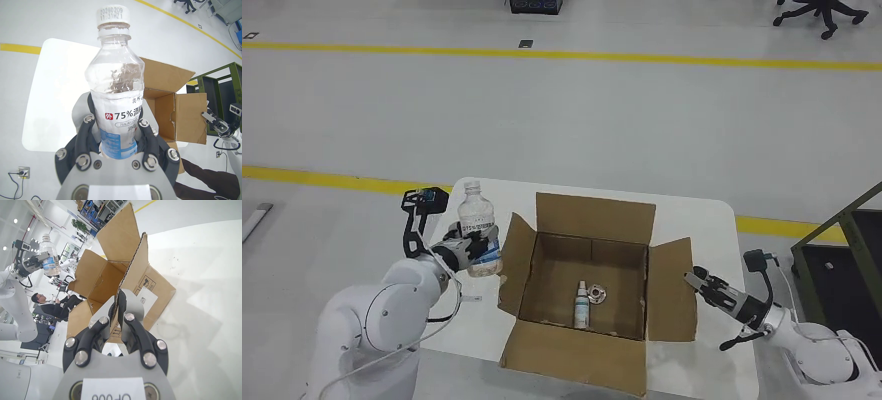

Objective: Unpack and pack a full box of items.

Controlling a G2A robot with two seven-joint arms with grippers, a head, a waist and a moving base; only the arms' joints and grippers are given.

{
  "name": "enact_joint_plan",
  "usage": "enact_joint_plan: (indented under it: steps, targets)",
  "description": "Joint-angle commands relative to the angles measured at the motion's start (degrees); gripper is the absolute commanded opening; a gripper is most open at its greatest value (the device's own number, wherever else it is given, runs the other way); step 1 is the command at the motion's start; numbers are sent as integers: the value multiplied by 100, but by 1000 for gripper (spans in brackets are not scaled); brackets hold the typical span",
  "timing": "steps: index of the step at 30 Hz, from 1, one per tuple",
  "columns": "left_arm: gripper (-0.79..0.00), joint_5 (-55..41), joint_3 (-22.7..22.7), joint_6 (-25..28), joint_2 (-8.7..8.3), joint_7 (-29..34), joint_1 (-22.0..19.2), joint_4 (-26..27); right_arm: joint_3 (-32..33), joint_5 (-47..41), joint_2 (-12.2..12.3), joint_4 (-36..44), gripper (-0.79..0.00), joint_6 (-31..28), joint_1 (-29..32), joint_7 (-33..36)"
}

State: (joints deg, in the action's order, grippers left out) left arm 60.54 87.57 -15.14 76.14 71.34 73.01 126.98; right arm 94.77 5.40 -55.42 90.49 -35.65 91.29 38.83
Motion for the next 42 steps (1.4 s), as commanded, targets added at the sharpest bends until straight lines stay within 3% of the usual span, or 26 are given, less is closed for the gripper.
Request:
enact_joint_plan:
  steps: [1, 13, 26, 42]
  targets:
    - [-785, 3, 139, 41, -22, 90, -1, 10, 30, 23, 4, 15, -785, 8, 17, -42]
    - [-785, 263, 753, 468, -161, 444, 189, -176, 229, -144, 40, -46, -785, -27, 40, -57]
    - [-785, 347, 300, 757, -222, 702, 703, -245, 600, -194, 110, -126, -785, -131, 100, 104]
    - [-785, 261, 280, 840, -226, 575, 784, -328, 588, -165, 107, -95, -785, -79, 103, 56]
